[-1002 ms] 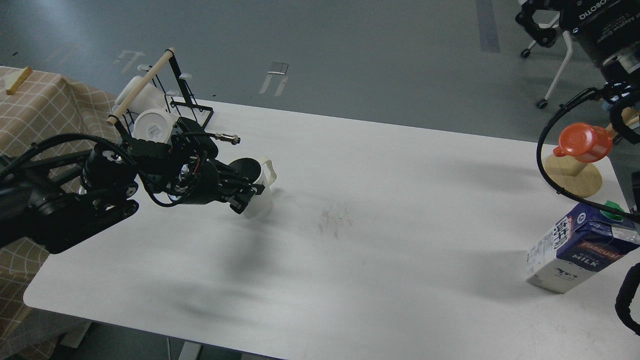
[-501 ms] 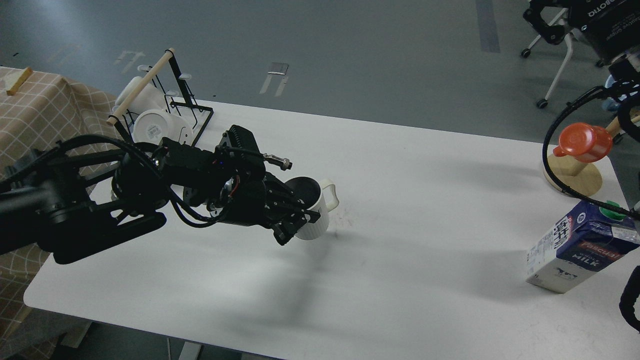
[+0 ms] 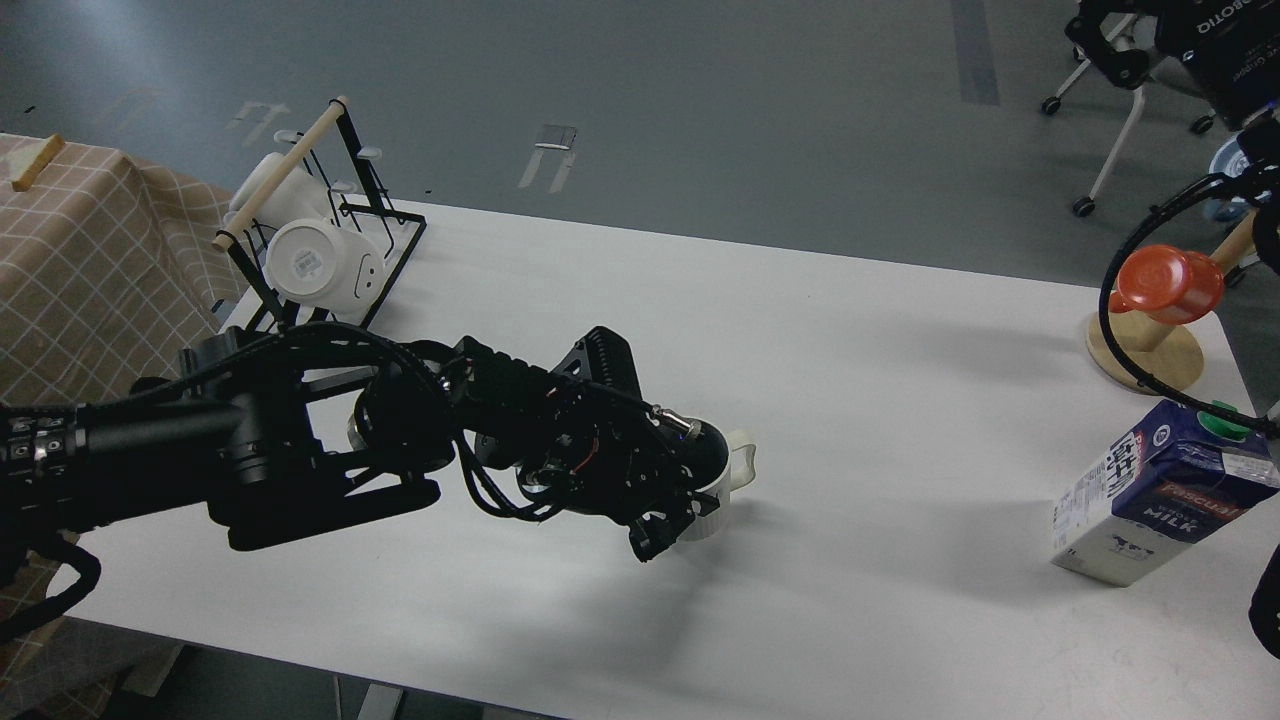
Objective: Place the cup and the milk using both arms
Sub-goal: 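Carry the mug with the left gripper toward the table center, then set the mug down and open the left gripper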
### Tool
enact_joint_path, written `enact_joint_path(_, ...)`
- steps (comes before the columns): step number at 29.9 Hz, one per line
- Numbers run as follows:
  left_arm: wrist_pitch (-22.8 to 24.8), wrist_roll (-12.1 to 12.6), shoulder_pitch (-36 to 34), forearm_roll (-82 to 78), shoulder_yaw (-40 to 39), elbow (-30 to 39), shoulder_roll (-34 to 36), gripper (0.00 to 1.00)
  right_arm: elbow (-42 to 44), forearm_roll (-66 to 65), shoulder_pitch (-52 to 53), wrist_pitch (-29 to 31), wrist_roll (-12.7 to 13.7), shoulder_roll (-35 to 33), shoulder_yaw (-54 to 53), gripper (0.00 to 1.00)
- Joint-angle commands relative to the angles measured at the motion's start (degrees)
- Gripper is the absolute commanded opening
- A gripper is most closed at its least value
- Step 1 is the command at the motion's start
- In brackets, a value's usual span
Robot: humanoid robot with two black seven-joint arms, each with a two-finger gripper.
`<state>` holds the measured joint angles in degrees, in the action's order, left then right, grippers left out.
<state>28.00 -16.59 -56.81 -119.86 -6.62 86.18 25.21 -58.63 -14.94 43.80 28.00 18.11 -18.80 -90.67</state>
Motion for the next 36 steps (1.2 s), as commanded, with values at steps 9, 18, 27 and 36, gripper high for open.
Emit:
enact_joint_path(9,0.00,1.64,0.47,0.07,3.45,-0.84,-1.92,0.00,0.09,0.00,-0.38,0.00,0.00,0.34,-0.21,1.00)
enact_joint_path(18,0.00,3.05,-2.69,0.24,3.37,-2.95,-7.80,0.16,0.18,0.00,0.32,0.00,0.00,0.08,-0.21,1.00)
enact_joint_path(27,0.00,3.23,-2.25,0.51,3.37,-3.04,-6.40,0.54,0.09,0.08,-0.29,0.00,0.00,-0.01,-0.21,1.00)
enact_joint_path(36,0.00,3.23,-5.33,10.14,-6.36,-1.63,-1.49,0.84,0.09,0.08,-0.21,0.00,0.00,-0.10,-0.38,1.00)
